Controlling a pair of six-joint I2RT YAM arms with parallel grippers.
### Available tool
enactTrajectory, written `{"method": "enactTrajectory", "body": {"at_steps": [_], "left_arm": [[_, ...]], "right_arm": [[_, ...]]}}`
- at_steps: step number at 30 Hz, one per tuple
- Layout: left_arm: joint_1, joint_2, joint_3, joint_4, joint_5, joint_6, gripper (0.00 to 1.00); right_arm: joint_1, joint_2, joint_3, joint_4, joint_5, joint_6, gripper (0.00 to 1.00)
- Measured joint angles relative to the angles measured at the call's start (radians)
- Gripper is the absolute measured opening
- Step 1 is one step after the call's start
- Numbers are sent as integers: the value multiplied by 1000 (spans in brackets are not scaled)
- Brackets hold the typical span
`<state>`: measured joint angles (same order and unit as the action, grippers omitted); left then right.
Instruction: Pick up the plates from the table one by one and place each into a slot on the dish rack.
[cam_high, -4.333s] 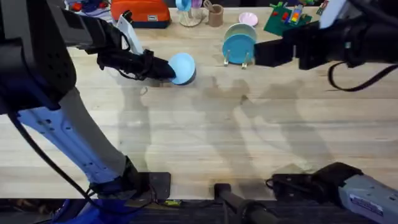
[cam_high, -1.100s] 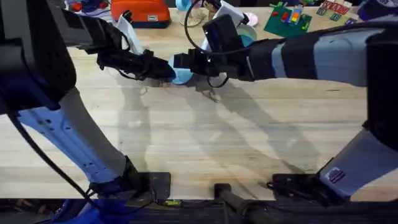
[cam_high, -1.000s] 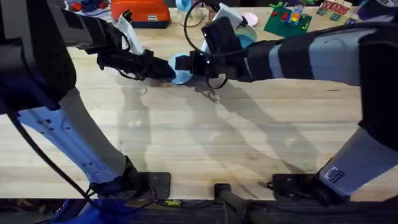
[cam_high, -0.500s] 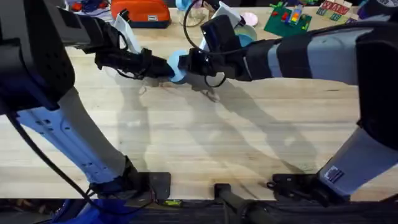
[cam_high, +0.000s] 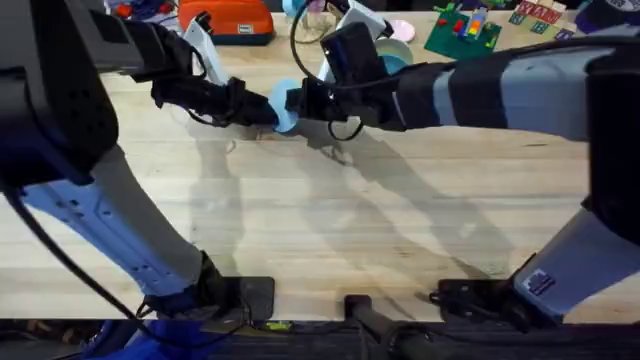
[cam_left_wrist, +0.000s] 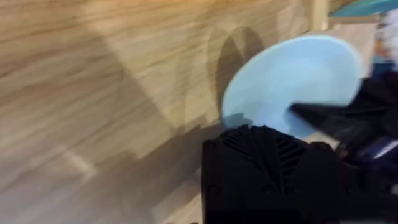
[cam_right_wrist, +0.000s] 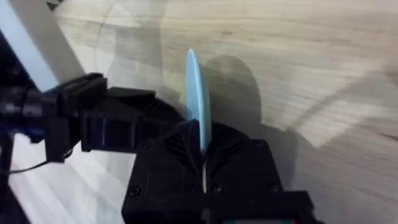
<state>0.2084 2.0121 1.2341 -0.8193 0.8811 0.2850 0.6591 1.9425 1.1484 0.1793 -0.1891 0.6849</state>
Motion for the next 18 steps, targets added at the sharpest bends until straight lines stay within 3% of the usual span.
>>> {"method": "enactTrajectory", "body": {"at_steps": [3, 18], "left_arm": [[-9, -54, -3, -19, -71, 0, 41], [-9, -499, -3, -170, -241, 0, 40]], "right_arm": [[-7, -37, 0, -21, 25, -16, 29], [-31, -371, 0, -257, 55, -195, 29]]}}
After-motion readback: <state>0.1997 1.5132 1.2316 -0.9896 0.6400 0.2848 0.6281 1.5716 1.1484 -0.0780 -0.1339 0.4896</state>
